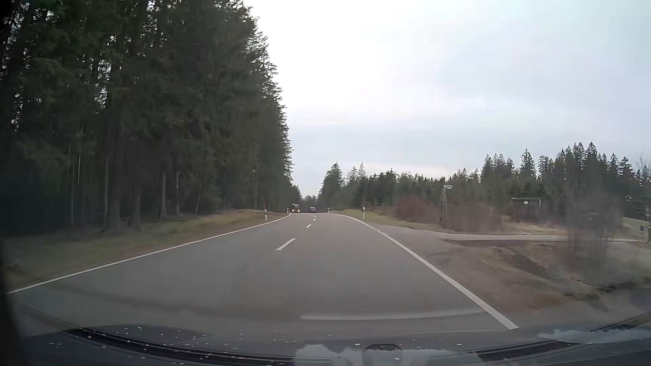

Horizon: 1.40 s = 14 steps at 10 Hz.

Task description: Follow the waypoints while adhering to traffic rules and regulations

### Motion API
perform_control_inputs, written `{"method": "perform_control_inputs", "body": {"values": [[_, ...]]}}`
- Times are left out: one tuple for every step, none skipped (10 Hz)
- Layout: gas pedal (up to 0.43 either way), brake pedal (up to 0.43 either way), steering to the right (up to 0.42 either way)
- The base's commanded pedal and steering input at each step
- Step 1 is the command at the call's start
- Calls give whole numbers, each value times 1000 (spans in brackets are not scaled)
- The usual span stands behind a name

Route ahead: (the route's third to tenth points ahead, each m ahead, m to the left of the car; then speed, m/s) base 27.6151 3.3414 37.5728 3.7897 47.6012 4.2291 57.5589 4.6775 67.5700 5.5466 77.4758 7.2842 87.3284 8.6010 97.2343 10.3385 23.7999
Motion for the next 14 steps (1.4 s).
{"method": "perform_control_inputs", "body": {"values": [[87,0,-12],[87,0,-12],[79,0,-11],[79,0,-11],[67,0,-11],[59,0,-11],[59,0,-12],[59,0,-13],[59,0,-14],[59,0,-13],[59,0,-12],[59,0,-11],[59,0,-11],[59,0,-11]]}}
